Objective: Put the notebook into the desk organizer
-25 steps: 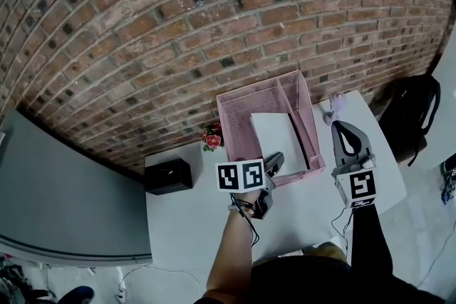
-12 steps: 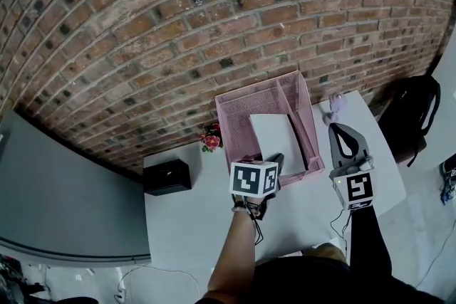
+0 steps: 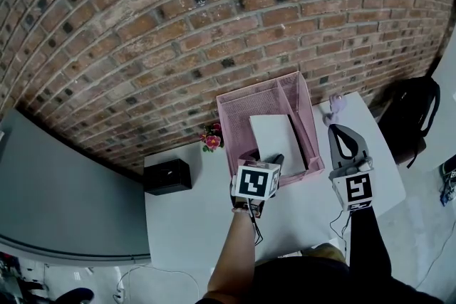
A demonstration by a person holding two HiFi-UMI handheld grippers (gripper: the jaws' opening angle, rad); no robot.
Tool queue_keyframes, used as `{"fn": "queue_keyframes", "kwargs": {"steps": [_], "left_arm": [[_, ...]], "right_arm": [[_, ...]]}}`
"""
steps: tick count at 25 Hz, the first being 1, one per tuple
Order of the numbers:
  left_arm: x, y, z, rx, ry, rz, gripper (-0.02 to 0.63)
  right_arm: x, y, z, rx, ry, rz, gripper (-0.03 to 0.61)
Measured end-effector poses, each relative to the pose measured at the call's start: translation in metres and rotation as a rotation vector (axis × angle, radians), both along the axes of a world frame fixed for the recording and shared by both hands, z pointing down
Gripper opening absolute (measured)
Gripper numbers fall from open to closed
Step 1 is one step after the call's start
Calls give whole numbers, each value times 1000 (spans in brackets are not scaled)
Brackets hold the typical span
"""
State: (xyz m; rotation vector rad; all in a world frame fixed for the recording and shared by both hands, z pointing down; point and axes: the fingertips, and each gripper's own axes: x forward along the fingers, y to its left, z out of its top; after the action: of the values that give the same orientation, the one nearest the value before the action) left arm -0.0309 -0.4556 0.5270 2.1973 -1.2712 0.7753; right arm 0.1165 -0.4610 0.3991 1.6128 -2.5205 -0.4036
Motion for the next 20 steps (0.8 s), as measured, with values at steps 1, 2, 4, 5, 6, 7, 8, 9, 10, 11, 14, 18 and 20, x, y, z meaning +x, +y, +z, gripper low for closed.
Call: {"fn": "queue_keyframes", "kwargs": {"steps": [1, 2, 4, 5, 6, 7, 8, 9, 10, 11, 14, 18, 20], "left_arm": [[-6, 1, 7, 1, -66, -4, 272], [-11, 2, 12, 0, -114, -5, 293], [-13, 4, 15, 3, -137, -3, 305], [-12, 4, 15, 8, -134, -4, 308], [-12, 4, 15, 15, -135, -4, 311], [-12, 4, 14, 24, -144, -2, 316], [-12, 3, 12, 38, -165, 3, 321], [-12, 3, 11, 56, -201, 11, 333], [-14, 2, 10, 75, -247, 21, 337], [-15, 2, 9, 91, -293, 30, 344], [-18, 4, 11, 100, -362, 52, 350], [-18, 8, 12, 104, -357, 56, 353], [-18, 8, 10, 114, -356, 53, 353]], "right_arm": [[0, 1, 0, -2, 2, 0, 20], [-1, 1, 1, -3, 5, -1, 20], [-4, 2, 1, -3, 6, -5, 20], [-5, 3, 1, -3, 8, -7, 20], [-6, 3, 0, -3, 9, -9, 20], [-7, 3, 0, -1, 6, -10, 20], [-7, 4, -1, 1, 2, -10, 20], [-8, 4, -2, 3, -1, -10, 20], [-8, 4, -2, 5, -4, -9, 20], [-8, 5, -2, 5, -5, -9, 20], [-10, 8, -1, 0, 10, -12, 20], [-12, 11, -4, 6, 5, -11, 20], [-12, 12, -5, 9, 0, -8, 20]]}}
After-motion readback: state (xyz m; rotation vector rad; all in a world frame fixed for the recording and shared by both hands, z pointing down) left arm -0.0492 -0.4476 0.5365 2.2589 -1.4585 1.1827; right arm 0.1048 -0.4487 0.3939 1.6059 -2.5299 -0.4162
